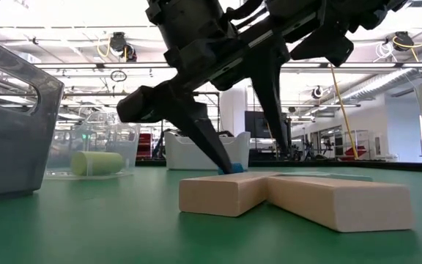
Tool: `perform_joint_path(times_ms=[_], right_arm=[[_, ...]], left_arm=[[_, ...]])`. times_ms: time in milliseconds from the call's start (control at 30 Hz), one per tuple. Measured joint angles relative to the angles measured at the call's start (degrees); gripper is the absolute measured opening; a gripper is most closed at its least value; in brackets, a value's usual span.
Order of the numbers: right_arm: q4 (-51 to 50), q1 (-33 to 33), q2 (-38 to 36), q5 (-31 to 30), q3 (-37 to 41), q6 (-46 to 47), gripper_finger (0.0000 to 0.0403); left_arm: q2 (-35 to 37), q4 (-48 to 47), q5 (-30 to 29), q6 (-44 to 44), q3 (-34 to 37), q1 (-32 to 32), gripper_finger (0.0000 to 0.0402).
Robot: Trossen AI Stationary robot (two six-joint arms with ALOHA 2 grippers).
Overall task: Sort & place blocks by color
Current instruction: Put the left light brown block into the black bin
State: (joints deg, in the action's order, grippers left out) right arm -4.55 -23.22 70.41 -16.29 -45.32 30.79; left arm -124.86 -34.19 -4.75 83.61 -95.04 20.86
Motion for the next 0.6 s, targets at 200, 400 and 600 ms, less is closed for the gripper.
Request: perform_joint_path(times_ms=[200,400,600], right_arm=[[-0.01,0.0,0.0,-0.01,0.0,0.01,0.0222],[-0.01,0.0,0.0,-0.03,0.0,0.01,0.0222],[-0.16,-0.02,0.02,-0.03,0.0,0.01,0.0222]], left_arm=[[0.0,-2.12,-0.59,-0.5,0.0,0.29,0.023],[-0.55,0.07,-1.34,-2.14,-0.07,1.03,0.023],[-2.43,1.44,-3.21,-3.66,-0.12,1.95,0.023]])
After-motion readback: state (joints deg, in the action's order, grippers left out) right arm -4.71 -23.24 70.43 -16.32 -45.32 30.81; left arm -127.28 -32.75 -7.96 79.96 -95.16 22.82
